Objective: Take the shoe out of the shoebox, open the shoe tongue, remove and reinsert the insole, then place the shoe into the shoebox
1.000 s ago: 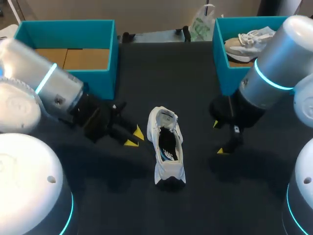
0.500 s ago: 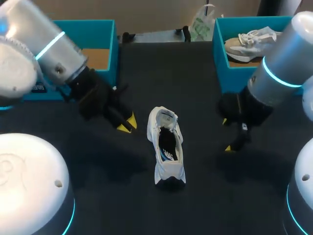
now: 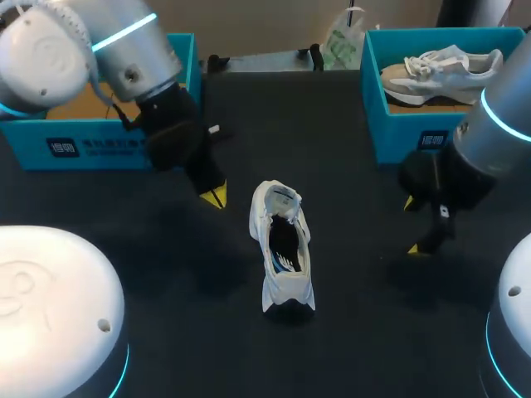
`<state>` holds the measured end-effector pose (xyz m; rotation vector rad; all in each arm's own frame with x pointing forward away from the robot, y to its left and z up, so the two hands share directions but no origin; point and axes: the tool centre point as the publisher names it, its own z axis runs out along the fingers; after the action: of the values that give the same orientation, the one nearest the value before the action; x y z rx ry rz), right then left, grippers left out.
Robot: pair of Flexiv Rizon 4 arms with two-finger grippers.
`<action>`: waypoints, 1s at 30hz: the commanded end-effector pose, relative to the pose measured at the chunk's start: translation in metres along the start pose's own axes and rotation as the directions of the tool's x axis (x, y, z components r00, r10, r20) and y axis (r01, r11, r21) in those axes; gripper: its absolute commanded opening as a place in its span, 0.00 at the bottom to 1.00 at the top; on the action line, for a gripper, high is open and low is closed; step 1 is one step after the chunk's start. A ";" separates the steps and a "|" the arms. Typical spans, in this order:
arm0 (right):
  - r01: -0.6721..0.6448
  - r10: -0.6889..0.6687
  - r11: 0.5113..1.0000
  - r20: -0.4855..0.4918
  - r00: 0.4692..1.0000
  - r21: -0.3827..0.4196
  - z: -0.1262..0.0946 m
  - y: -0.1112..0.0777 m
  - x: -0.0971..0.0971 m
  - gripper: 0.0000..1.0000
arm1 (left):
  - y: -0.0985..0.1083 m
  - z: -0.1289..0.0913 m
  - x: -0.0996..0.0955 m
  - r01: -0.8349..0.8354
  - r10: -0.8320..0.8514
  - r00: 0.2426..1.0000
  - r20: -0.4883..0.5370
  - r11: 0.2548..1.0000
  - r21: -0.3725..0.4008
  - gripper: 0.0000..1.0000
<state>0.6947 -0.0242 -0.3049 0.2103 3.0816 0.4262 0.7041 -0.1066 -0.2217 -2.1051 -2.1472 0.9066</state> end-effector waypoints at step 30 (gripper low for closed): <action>0.000 0.000 1.000 0.003 1.000 0.000 0.000 -0.001 0.002 1.00 | 0.021 0.024 -0.034 -0.086 0.128 0.923 -0.362 0.988 0.129 0.00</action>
<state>0.6942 -0.0249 -0.3048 0.2095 3.0807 0.4285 0.7122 -0.1383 -0.2308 -2.1673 -1.8065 0.5892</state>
